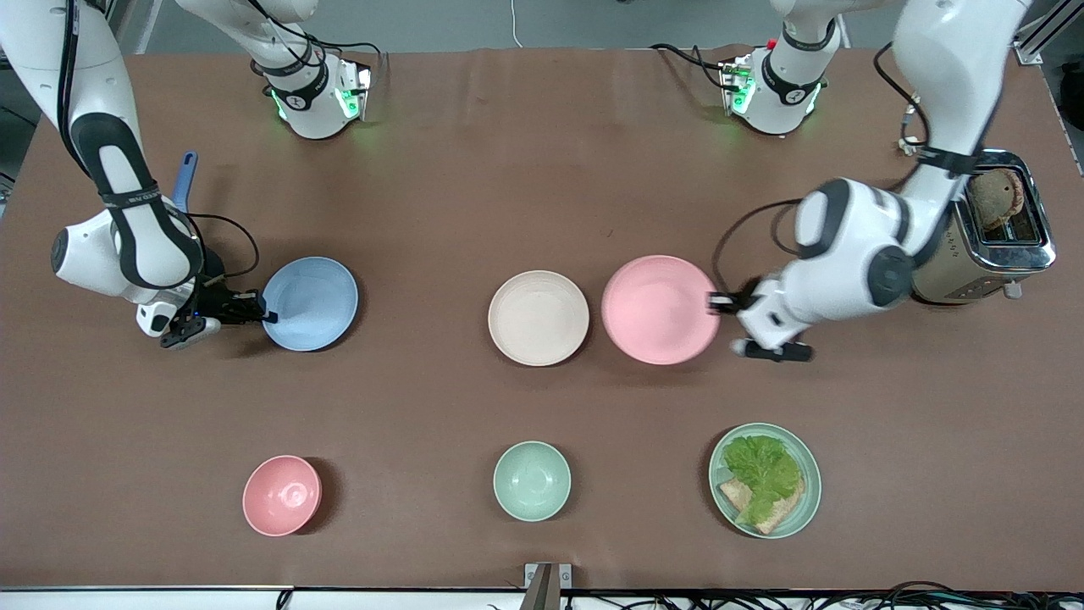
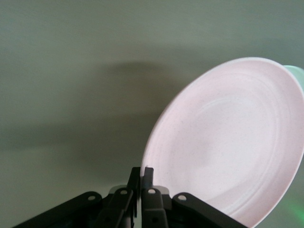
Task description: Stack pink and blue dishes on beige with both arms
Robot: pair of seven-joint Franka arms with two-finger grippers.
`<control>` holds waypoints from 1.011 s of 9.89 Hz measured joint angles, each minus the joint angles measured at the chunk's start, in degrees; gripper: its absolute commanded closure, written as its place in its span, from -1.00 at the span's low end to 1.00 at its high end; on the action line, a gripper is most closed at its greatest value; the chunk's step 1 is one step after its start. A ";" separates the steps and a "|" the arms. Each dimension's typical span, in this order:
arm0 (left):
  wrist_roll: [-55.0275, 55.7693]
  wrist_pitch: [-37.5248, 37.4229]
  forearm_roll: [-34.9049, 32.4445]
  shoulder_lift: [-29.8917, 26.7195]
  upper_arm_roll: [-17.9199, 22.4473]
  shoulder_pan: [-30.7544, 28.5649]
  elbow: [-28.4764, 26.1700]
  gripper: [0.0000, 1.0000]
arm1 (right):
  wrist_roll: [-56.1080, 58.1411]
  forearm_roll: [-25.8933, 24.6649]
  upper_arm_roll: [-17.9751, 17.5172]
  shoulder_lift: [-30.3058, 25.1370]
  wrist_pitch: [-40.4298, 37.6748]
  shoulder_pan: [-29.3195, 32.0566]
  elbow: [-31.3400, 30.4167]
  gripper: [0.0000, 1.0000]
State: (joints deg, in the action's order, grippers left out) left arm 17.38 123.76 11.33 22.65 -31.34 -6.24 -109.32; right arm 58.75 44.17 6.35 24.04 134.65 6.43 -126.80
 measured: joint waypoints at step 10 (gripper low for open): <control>31.73 11.58 -18.51 17.21 0.09 17.04 11.61 0.94 | -40.44 -13.09 4.89 -5.37 -39.68 -4.91 30.34 0.99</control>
State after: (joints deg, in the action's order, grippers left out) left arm 49.11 135.34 -7.19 39.86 -31.24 10.80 -97.72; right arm 18.31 31.08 11.24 18.66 94.97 1.51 -96.46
